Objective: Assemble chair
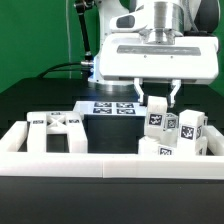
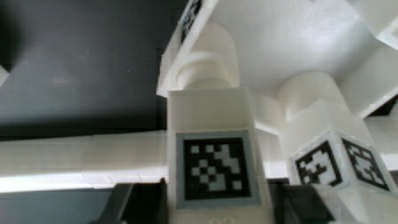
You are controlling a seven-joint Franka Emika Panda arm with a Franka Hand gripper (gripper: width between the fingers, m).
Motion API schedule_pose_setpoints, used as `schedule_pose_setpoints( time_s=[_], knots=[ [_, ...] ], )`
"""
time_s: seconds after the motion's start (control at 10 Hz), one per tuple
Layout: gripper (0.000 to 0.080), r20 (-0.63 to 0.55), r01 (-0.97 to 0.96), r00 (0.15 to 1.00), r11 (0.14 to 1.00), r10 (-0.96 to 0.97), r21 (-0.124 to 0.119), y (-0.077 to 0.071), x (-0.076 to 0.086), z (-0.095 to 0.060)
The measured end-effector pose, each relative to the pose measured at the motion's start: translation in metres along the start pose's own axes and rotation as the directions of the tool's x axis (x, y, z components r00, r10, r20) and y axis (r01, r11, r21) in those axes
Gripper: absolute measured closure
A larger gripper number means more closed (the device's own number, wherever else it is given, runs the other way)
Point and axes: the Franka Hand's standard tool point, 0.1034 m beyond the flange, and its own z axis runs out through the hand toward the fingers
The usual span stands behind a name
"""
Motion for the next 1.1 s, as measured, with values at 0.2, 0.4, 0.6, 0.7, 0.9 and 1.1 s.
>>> schedule_pose_setpoints(
  time_s=[0.2,0.4,0.6,0.7,0.9,1.1],
  knots=[
    [0.0511,-0.039,0.014,0.999,1.000,-0.014,-0.006,-0.0022,-0.0027,0.0043],
    [0.0511,-0.035,0.013,0.999,1.000,-0.013,-0.007,-0.0059,-0.0074,0.0067],
    [0.0511,-0.014,0.012,1.000,1.000,-0.012,-0.006,-0.0057,-0.0088,0.0079],
    [0.0355,-0.013,0.012,1.000,1.000,-0.012,-0.006,-0.0056,-0.0090,0.0080],
    [0.0228,-0.012,0.012,1.000,1.000,-0.012,-0.006,-0.0055,-0.0092,0.0082],
    [0.0154,-0.012,0.012,1.000,1.000,-0.012,-0.006,-0.0055,-0.0093,0.0082]
  ],
)
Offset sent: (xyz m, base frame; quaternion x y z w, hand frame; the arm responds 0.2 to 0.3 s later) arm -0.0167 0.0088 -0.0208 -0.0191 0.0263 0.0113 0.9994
